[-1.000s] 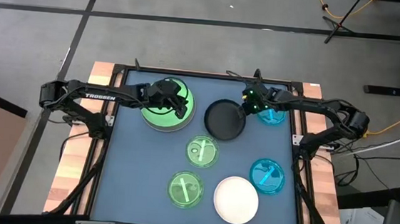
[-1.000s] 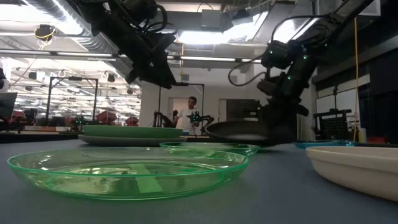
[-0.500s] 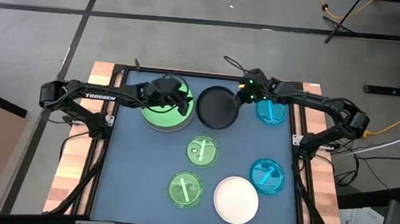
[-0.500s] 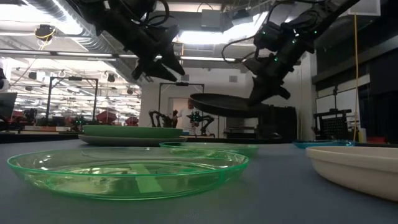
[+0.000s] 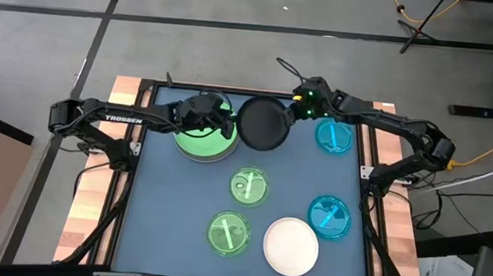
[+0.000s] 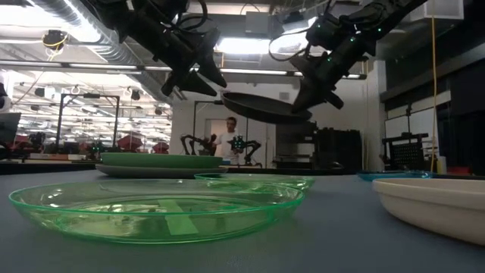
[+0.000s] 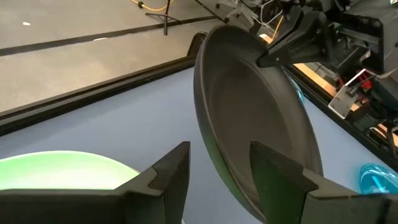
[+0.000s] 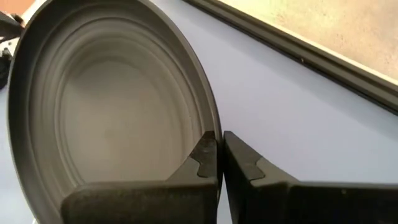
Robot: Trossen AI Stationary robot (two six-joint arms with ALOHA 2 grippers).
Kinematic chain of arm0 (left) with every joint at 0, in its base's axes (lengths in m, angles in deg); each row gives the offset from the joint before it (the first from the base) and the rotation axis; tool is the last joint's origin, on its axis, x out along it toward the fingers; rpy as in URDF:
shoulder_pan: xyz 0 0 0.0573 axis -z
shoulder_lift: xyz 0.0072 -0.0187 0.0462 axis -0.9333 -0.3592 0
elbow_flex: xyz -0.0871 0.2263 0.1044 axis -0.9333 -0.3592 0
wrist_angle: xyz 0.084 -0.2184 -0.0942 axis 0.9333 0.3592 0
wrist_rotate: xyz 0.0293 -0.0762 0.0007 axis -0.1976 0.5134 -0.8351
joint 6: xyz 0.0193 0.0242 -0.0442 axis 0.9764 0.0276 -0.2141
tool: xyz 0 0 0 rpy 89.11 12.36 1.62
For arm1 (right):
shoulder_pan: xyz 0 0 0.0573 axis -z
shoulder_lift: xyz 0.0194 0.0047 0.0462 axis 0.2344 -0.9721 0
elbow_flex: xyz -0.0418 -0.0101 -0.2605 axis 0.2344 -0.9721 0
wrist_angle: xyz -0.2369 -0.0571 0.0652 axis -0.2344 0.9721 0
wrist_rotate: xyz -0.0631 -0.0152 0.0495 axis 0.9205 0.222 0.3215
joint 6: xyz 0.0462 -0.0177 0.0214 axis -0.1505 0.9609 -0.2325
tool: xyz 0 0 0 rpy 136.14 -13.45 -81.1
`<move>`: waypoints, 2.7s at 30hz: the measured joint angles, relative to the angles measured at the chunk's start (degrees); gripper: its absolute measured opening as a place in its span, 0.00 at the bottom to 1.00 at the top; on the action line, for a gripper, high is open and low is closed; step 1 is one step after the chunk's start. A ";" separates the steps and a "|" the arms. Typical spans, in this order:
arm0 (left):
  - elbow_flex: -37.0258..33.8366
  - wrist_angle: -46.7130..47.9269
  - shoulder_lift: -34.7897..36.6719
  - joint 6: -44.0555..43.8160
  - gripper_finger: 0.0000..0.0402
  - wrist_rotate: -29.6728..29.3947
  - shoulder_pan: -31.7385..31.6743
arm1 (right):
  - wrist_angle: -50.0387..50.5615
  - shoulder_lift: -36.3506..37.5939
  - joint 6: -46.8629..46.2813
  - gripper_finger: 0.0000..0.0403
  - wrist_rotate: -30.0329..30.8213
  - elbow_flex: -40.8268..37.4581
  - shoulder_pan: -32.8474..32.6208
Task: Stack plastic plates
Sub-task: Stack the black plate on top of the green plate
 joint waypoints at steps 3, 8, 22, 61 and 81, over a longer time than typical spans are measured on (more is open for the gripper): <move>0.00 0.02 0.00 -0.15 0.40 -0.01 0.00 | -0.16 0.00 0.00 0.00 -0.02 0.51 0.00; 0.00 0.01 -0.07 -0.18 0.40 0.01 0.00 | -1.30 0.00 -0.05 0.00 0.00 0.51 0.00; -0.02 -1.94 -5.53 -1.70 0.39 -0.45 0.02 | -2.86 0.00 -0.46 0.00 0.02 0.51 0.00; -0.04 -1.92 -5.53 -1.44 0.06 -5.38 -1.91 | -3.17 0.00 0.21 0.21 -2.26 0.51 0.00; -0.04 -1.76 -5.20 0.14 0.02 -5.50 -7.95 | 5.74 1.09 3.72 0.21 -4.33 0.51 0.04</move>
